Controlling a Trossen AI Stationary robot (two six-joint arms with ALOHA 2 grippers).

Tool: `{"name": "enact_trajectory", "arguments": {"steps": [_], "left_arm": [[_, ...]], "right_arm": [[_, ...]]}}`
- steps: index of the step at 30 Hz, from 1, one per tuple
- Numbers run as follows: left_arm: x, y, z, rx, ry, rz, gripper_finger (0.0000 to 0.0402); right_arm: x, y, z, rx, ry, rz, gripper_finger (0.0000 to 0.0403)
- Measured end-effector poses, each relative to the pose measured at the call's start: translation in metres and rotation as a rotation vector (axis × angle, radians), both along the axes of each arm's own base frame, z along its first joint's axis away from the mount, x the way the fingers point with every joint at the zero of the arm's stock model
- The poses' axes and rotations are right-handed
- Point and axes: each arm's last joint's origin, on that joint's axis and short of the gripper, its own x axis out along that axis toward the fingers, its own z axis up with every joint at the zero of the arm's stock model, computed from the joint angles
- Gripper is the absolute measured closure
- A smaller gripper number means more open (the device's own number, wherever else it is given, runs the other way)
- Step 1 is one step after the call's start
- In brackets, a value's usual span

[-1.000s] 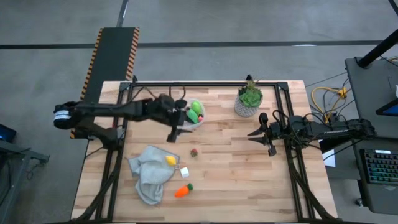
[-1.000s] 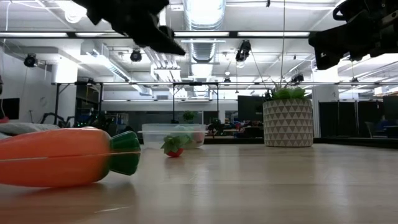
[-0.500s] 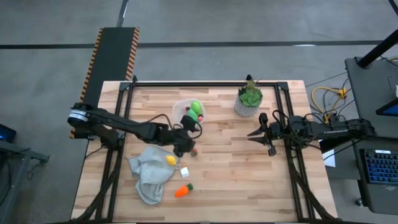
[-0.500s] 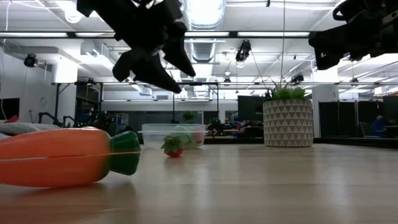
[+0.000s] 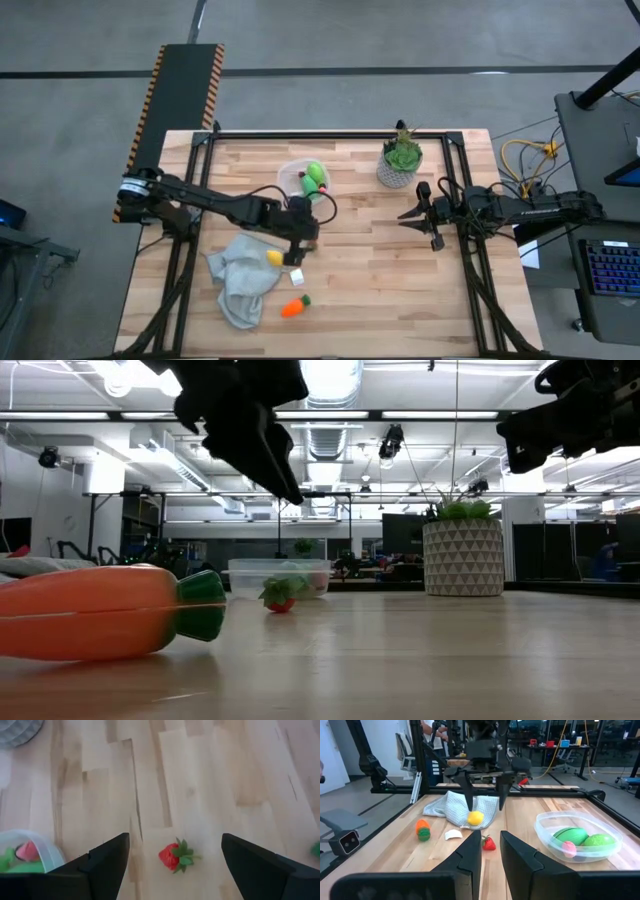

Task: Pick and placing Produce into tupperware
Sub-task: Put the red strawberry into the transparent bin

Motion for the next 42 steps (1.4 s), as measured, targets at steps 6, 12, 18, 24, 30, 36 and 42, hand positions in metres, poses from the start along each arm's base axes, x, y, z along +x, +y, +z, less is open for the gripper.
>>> {"name": "enact_trajectory", "arguments": {"steps": [6,12,18,24,30,36,42], "left_arm": [[-0.002,-0.001,-0.012,-0.026,0.037,0.034,0.0102],[0.003,-0.003,-0.030,-0.023,0.094,0.028,0.0102],[0.010,-0.004,-0.049,-0.028,0.148,0.017,0.0102],[0.020,-0.005,-0.060,-0.001,0.138,-0.024,0.0102],[0.021,-0.005,-0.069,0.018,0.169,-0.044,0.0102],[0.023,0.000,-0.076,0.020,0.190,-0.031,0.0102],[0.024,0.008,-0.081,0.025,0.205,-0.015,0.0102]], "right_arm": [[0.000,0.000,-0.001,0.000,0.007,0.000,0.0339],[0.000,0.000,-0.001,0.001,0.013,0.000,0.0339],[0.000,0.000,-0.001,0.001,0.015,0.000,0.0339],[0.000,0.000,-0.001,0.001,0.015,0.000,0.0339],[0.000,0.000,-0.002,0.002,0.018,0.000,0.0339],[0.000,0.000,-0.002,0.002,0.021,0.000,0.0339],[0.000,0.000,-0.002,0.002,0.021,0.000,0.0339]]}}
